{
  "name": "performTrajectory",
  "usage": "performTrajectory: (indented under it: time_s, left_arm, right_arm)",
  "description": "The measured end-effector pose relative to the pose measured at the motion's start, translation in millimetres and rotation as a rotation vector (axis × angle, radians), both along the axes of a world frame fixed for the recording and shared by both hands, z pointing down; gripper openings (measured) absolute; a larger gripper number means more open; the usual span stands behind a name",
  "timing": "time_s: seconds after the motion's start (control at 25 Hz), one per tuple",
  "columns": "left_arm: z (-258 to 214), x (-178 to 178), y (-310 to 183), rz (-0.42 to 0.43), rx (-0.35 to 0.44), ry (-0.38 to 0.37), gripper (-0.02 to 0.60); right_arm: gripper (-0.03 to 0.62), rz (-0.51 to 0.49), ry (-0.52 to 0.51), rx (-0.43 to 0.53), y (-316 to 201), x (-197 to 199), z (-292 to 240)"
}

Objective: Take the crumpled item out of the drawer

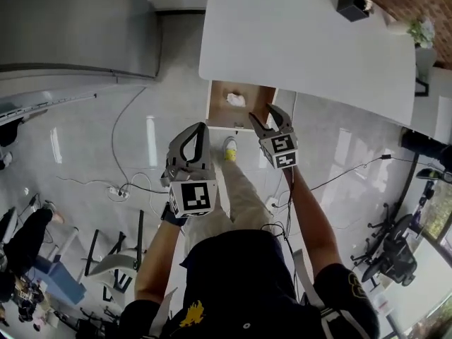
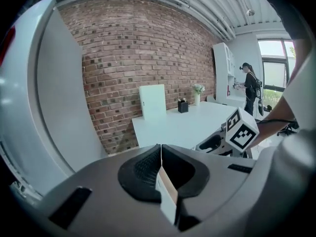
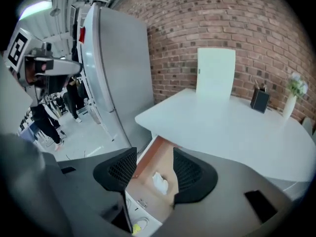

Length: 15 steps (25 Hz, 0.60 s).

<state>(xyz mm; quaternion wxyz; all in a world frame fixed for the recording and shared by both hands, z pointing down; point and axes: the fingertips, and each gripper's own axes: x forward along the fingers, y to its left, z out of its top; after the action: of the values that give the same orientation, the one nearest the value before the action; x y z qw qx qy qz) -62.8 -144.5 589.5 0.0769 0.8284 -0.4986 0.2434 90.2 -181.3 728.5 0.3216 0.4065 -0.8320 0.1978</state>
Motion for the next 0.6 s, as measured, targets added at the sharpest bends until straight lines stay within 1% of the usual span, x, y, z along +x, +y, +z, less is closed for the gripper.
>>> performTrajectory:
  time_s: [0.12,0.28,0.4,0.48,0.52,0.6]
  left_arm:
    - [30.5,1.8,-7.8,0.003,-0.018,0.008,0.02]
    - [70.0,5.9,-7.3,0.004,-0.059,0.039,0.02]
    - [87.3,6.1,-11.9,-0.022,-0.09,0.06,0.02]
    - [99.2,3.1,-12.4,-0.039,-0.106,0.071,0.02]
    - [105.1,1.2,-12.1,-0.048,-0.114,0.079,0.02]
    - [116.2,-1.3,-10.8,-0.06,-0.129,0.091,0.02]
  right_arm:
    - [0.255,0.028,0.012,-0.065,-8.9,-1.2,63.5]
    - [0.255,0.07,0.054,-0.137,-14.5,2.8,144.4]
    - [0.255,0.099,0.073,-0.196,-20.1,3.3,190.4]
    - [0.248,0.084,0.108,-0.227,-22.8,2.4,216.7]
    - [0.238,0.071,0.134,-0.242,-22.6,2.1,229.3]
    - [0.194,0.056,0.198,-0.273,-20.1,3.8,252.3]
